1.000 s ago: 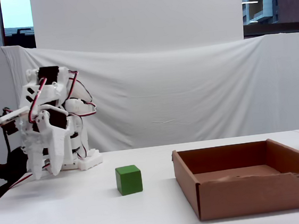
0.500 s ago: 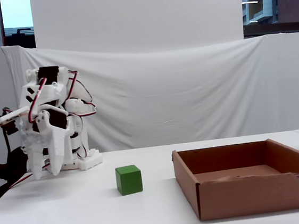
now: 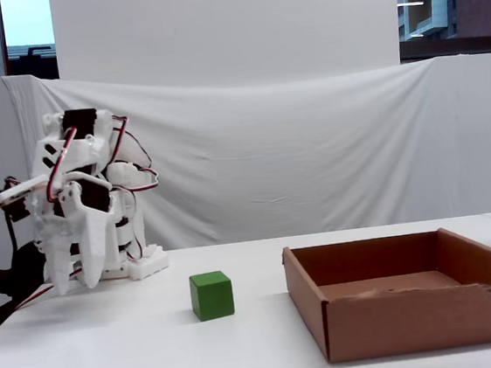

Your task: Grasp a green cube and put it in a box.

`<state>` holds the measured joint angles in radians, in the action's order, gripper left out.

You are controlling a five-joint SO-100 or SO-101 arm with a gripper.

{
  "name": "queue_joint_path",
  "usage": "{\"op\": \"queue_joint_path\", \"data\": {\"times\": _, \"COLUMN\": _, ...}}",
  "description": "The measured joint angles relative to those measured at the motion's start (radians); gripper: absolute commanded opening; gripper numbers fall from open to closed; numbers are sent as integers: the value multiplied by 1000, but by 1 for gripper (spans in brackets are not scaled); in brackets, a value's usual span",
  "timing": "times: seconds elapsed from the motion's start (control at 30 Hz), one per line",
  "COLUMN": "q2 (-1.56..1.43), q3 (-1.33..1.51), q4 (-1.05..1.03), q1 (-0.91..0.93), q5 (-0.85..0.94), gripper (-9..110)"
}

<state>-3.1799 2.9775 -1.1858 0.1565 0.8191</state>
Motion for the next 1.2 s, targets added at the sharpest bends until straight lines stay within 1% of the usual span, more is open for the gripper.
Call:
{"op": "queue_joint_path", "data": {"times": 0.33, "q2": 44, "q3": -41, "q4": 72, "q1": -127, "q5": 57, "gripper": 21}}
{"op": "queue_joint_path", "data": {"times": 0.4, "q2": 161, "q3": -118, "q4": 97, "q1": -179, "q5": 71, "gripper": 21}}
{"op": "queue_joint_path", "data": {"times": 0.43, "q2": 170, "q3": -123, "q4": 97, "q1": -181, "q5": 71, "gripper": 21}}
{"op": "queue_joint_path", "data": {"times": 0.47, "q2": 284, "q3": -186, "q4": 107, "q1": -212, "q5": 71, "gripper": 21}}
{"op": "queue_joint_path", "data": {"times": 0.57, "q2": 374, "q3": -247, "q4": 121, "q1": -245, "q5": 74, "gripper": 21}}
{"op": "queue_joint_path", "data": {"times": 0.6, "q2": 459, "q3": -299, "q4": 141, "q1": -285, "q5": 77, "gripper": 21}}
{"op": "queue_joint_path", "data": {"times": 0.9, "q2": 718, "q3": -454, "q4": 141, "q1": -419, "q5": 95, "gripper": 21}}
{"op": "queue_joint_path", "data": {"times": 0.93, "q2": 790, "q3": -491, "q4": 152, "q1": -457, "q5": 95, "gripper": 21}}
{"op": "queue_joint_path", "data": {"times": 1.2, "q2": 968, "q3": -565, "q4": 160, "q1": -532, "q5": 95, "gripper": 21}}
